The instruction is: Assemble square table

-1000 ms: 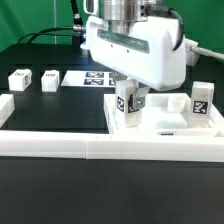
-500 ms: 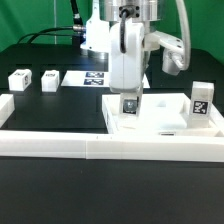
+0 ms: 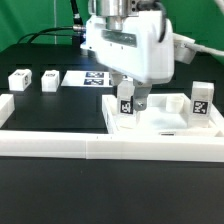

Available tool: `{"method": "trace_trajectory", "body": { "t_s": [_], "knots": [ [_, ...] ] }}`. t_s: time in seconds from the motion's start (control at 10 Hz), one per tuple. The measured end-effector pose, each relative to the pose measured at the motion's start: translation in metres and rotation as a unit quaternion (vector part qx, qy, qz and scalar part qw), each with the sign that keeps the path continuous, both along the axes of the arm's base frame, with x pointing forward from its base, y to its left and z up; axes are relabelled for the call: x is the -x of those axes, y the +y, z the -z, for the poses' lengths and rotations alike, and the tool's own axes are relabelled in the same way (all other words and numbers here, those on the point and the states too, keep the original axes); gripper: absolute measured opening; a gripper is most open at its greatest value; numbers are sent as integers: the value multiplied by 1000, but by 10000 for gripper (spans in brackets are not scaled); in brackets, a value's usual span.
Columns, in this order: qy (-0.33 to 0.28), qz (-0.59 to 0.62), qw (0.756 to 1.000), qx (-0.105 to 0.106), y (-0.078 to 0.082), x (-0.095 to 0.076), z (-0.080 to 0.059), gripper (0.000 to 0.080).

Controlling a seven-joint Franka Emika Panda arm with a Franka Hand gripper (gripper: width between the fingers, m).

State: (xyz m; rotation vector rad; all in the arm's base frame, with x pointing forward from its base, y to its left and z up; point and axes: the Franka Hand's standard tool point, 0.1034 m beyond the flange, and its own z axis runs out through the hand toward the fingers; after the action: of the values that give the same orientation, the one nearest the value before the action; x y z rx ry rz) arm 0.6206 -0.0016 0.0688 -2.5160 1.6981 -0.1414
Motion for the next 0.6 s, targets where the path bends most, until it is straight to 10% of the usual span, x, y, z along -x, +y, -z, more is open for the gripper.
{"method": "trace_trajectory", "body": {
  "t_s": [0.6],
  "knots": [
    [-13,-263,964,38,-1,-1,-1,649]
  ]
}}
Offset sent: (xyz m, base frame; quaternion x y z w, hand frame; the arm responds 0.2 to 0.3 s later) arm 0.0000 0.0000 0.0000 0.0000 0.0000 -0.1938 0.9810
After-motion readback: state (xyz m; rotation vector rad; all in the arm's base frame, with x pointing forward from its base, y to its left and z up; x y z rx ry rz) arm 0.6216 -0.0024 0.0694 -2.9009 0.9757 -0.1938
